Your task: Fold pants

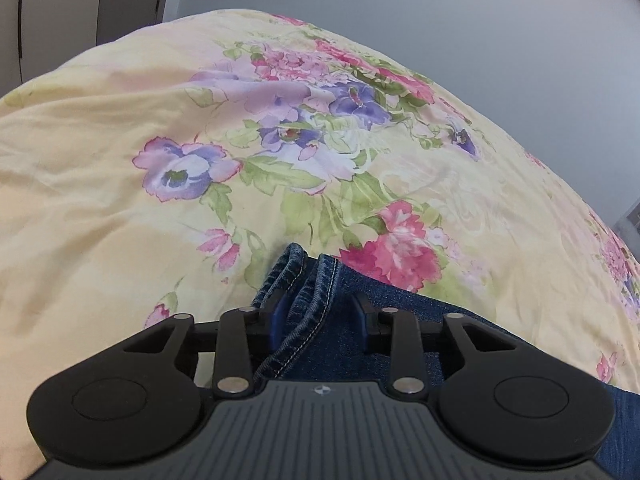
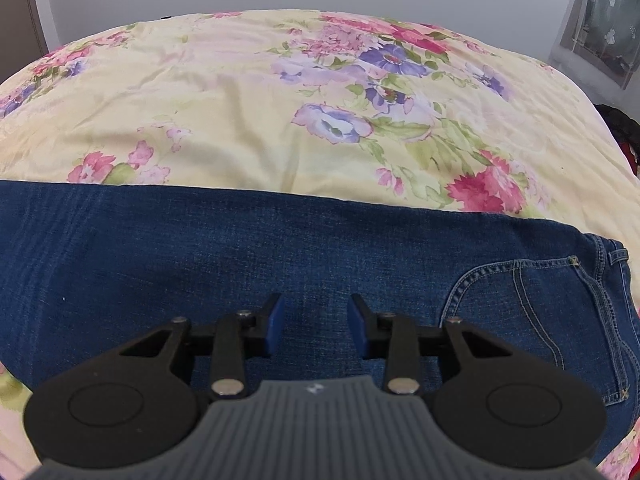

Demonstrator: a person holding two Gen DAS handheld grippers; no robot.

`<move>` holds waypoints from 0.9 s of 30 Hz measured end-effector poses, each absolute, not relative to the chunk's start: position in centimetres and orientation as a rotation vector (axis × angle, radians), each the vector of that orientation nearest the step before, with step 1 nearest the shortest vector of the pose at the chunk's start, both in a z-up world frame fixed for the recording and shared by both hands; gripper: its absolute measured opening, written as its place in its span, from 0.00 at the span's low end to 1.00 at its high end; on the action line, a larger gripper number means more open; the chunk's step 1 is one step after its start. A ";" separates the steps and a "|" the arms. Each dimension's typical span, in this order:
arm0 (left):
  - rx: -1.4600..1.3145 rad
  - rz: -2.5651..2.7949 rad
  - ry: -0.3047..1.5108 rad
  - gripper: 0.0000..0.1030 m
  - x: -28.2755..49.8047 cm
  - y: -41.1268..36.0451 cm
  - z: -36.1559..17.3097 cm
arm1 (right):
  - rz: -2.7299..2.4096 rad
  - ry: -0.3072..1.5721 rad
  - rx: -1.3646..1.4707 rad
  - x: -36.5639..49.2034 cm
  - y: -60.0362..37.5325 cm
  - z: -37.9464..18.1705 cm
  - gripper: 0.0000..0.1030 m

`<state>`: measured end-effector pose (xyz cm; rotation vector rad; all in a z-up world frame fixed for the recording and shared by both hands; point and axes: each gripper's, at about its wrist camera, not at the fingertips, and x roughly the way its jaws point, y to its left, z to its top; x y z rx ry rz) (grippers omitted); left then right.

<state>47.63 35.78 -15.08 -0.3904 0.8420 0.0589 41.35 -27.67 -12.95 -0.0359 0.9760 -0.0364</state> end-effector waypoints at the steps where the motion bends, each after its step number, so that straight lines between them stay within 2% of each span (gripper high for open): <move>1: -0.385 0.067 0.836 0.09 47.5 35.6 -15.0 | -0.028 0.973 -0.056 41.2 -27.2 -12.9 0.31; 7: -0.208 0.111 0.723 0.07 45.8 33.4 -11.1 | -0.045 0.932 -0.132 40.3 -26.4 -12.7 0.32; 10: -0.109 0.159 0.746 0.07 46.5 32.8 -10.1 | -0.069 0.924 -0.107 40.1 -27.1 -12.6 0.32; 17: -0.173 0.163 0.784 0.07 47.8 34.2 -13.1 | -0.084 0.915 -0.091 39.3 -28.0 -12.3 0.32; 18: -0.180 0.172 0.781 0.17 47.6 34.5 -13.4 | -0.087 0.919 -0.087 39.2 -28.2 -12.4 0.32; 19: -0.189 0.194 0.778 0.34 47.4 34.9 -13.5 | -0.090 0.924 -0.080 39.1 -28.4 -12.6 0.32; 21: -0.239 0.234 0.768 0.53 46.6 36.1 -12.8 | -0.093 0.936 -0.064 38.9 -28.9 -12.9 0.32; 24: -0.271 0.261 0.745 0.55 44.3 37.4 -10.9 | -0.094 0.941 -0.047 38.4 -29.4 -13.3 0.32; 27: -0.431 0.261 0.759 0.60 41.3 38.8 -9.9 | -0.076 0.940 -0.004 37.6 -29.2 -13.3 0.32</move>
